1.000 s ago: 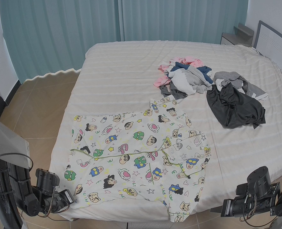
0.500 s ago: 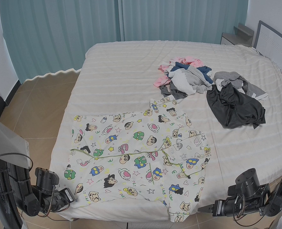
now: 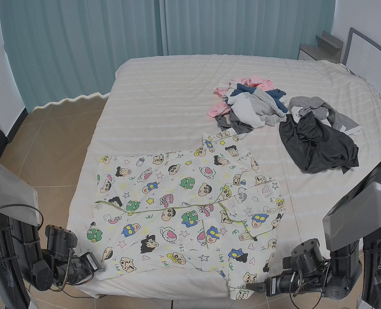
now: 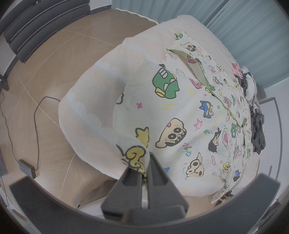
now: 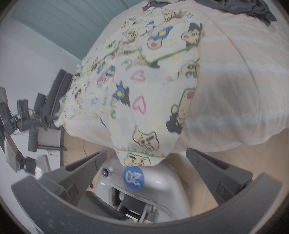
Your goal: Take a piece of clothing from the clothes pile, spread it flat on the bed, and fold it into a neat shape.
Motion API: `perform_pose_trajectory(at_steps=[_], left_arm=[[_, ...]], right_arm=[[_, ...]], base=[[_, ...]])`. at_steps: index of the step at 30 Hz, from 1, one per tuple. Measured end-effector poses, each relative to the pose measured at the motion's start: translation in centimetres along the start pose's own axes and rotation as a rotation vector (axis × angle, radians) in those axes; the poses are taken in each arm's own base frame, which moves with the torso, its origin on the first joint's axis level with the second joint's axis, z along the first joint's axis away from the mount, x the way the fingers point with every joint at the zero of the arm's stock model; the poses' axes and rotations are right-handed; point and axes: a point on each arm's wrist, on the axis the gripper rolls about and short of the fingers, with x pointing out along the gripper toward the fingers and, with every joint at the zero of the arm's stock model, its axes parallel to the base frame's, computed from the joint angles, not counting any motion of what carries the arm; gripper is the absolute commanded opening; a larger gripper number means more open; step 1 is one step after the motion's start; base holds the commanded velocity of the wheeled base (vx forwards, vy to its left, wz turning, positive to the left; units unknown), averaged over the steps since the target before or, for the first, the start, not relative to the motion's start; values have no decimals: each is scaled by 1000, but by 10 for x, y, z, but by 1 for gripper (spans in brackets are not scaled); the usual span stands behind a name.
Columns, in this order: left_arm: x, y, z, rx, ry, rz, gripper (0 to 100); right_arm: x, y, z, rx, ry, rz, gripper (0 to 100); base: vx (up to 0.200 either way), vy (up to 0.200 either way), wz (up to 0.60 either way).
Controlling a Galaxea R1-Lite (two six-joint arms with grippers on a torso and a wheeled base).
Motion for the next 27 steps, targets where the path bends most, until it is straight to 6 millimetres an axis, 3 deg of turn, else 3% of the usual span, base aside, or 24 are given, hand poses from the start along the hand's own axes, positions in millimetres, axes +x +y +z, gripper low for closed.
perform_pose_trajectory(at_steps=[5, 13, 27], left_arm=[[1, 1, 0, -8, 2, 2, 0], [1, 3, 2, -19, 1, 7, 0], [1, 4, 3, -25, -1, 8, 0]], right_arm=[[11, -4, -6, -36, 33, -21, 100], [34, 6, 4, -84, -11, 12, 100], [55, 7, 8, -132, -52, -64, 100]], base=[[0, 0, 0], [0, 0, 0], [0, 0, 0]])
